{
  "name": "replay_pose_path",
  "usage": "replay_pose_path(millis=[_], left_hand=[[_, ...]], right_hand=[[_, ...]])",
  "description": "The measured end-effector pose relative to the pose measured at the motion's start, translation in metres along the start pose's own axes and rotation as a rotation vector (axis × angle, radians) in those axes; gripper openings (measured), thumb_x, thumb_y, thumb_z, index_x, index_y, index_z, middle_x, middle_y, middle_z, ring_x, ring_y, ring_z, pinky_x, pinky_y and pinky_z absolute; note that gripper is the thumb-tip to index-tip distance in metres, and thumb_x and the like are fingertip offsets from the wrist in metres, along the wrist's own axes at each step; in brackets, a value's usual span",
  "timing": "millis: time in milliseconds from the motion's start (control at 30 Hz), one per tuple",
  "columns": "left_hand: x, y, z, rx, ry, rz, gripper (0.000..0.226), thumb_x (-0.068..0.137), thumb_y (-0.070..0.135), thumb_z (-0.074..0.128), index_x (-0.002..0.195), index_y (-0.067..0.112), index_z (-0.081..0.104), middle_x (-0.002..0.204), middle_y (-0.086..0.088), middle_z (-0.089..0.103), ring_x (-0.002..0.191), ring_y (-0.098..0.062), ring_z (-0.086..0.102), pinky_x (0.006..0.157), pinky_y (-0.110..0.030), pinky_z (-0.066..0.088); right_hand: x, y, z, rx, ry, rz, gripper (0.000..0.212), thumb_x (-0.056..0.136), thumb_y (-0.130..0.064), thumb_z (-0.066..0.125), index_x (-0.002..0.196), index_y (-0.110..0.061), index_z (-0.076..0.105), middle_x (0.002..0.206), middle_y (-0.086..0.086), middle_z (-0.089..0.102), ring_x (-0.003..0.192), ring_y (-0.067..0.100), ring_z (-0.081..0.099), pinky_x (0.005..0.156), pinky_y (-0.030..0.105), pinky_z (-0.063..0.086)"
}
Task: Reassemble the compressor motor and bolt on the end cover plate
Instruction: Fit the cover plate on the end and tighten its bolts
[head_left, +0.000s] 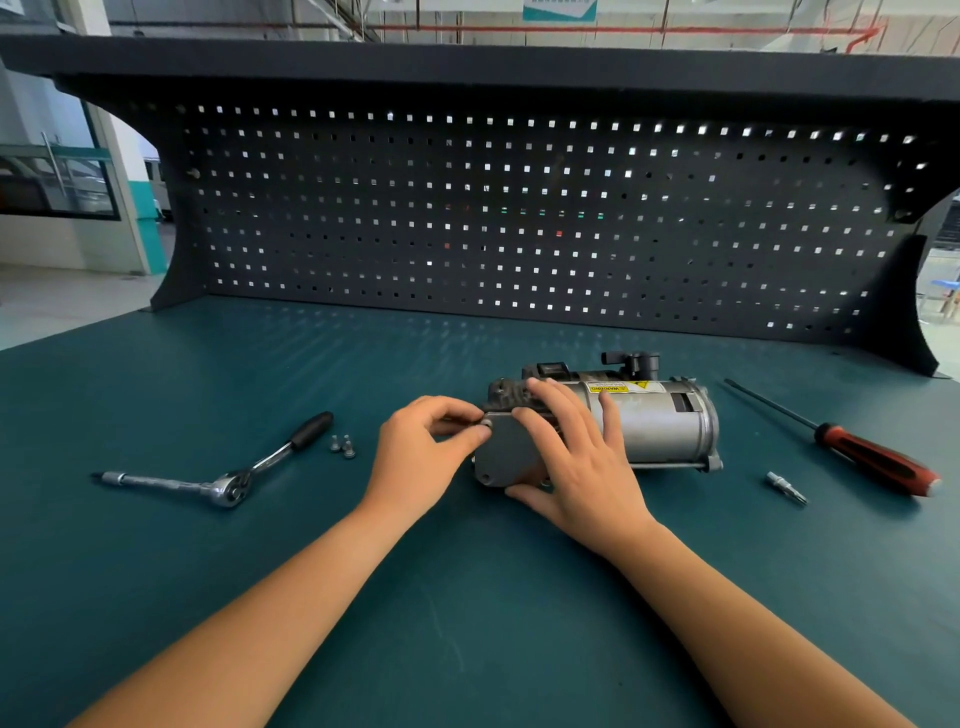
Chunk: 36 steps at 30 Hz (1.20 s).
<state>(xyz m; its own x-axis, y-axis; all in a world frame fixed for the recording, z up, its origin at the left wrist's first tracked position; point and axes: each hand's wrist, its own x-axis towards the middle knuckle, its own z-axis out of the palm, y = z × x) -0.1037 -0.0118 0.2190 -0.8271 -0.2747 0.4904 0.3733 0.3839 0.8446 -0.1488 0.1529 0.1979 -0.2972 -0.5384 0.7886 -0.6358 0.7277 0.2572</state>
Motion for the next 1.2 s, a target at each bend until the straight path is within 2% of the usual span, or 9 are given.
replay_pose_path(millis=[200,367,567,733,967,1067,1200], left_hand=[[0.001,-0.005,0.002,-0.111,0.011,-0.111,0.022,0.075,0.003,0.075,0.071,0.024,0.066,0.073,0.014,0.068,0.066,0.007,0.063,0.064,-0.007,0.048],[0.001,-0.006,0.004,-0.178,0.029,-0.216,0.015,0.075,0.008,0.075,0.072,0.02,0.067,0.073,0.007,0.067,0.066,0.004,0.062,0.071,-0.02,0.054],[0.001,-0.006,0.006,-0.194,0.036,-0.24,0.01,0.076,0.013,0.075,0.075,0.02,0.067,0.074,0.01,0.066,0.059,0.01,0.059,0.056,-0.008,0.046],[0.001,-0.008,0.005,-0.224,-0.015,-0.269,0.018,0.081,0.015,0.072,0.091,0.027,0.064,0.092,0.016,0.065,0.073,0.015,0.06,0.061,-0.007,0.048],[0.0,-0.009,0.008,-0.227,0.015,-0.251,0.016,0.08,0.011,0.071,0.093,0.02,0.066,0.089,0.01,0.067,0.069,0.015,0.06,0.057,-0.004,0.044],[0.0,-0.009,0.008,-0.218,0.018,-0.243,0.015,0.08,0.01,0.072,0.085,0.023,0.065,0.087,0.008,0.067,0.068,0.013,0.06,0.058,-0.004,0.044],[0.0,-0.009,0.007,-0.158,0.022,-0.184,0.016,0.079,0.01,0.073,0.082,0.023,0.063,0.086,0.009,0.066,0.07,0.012,0.061,0.06,-0.003,0.044]], right_hand=[[0.001,0.001,0.001,0.056,-0.044,0.031,0.082,0.04,-0.034,0.092,0.112,-0.007,0.063,0.125,0.018,0.058,0.111,0.032,0.06,0.088,0.065,0.039],[0.001,0.002,0.0,0.102,-0.066,0.032,0.08,0.041,-0.031,0.092,0.11,-0.003,0.066,0.122,0.019,0.059,0.11,0.033,0.061,0.086,0.063,0.042],[0.002,0.009,-0.006,0.124,-0.073,0.007,0.081,0.045,-0.031,0.092,0.117,-0.005,0.065,0.123,0.022,0.058,0.111,0.04,0.058,0.086,0.064,0.044],[0.004,0.013,-0.007,0.134,-0.114,0.017,0.084,0.049,-0.031,0.09,0.125,-0.011,0.06,0.126,0.021,0.056,0.11,0.036,0.06,0.087,0.063,0.042],[-0.002,0.003,0.002,0.075,-0.114,0.093,0.085,0.048,-0.04,0.088,0.124,-0.011,0.06,0.129,0.019,0.055,0.115,0.034,0.057,0.089,0.063,0.039],[-0.002,-0.002,0.005,0.066,-0.111,0.134,0.084,0.045,-0.044,0.088,0.117,-0.01,0.064,0.129,0.022,0.054,0.116,0.036,0.057,0.087,0.065,0.039],[-0.003,0.002,0.003,0.044,-0.1,0.121,0.088,0.042,-0.044,0.09,0.12,-0.015,0.063,0.131,0.023,0.052,0.115,0.036,0.057,0.085,0.067,0.04]])
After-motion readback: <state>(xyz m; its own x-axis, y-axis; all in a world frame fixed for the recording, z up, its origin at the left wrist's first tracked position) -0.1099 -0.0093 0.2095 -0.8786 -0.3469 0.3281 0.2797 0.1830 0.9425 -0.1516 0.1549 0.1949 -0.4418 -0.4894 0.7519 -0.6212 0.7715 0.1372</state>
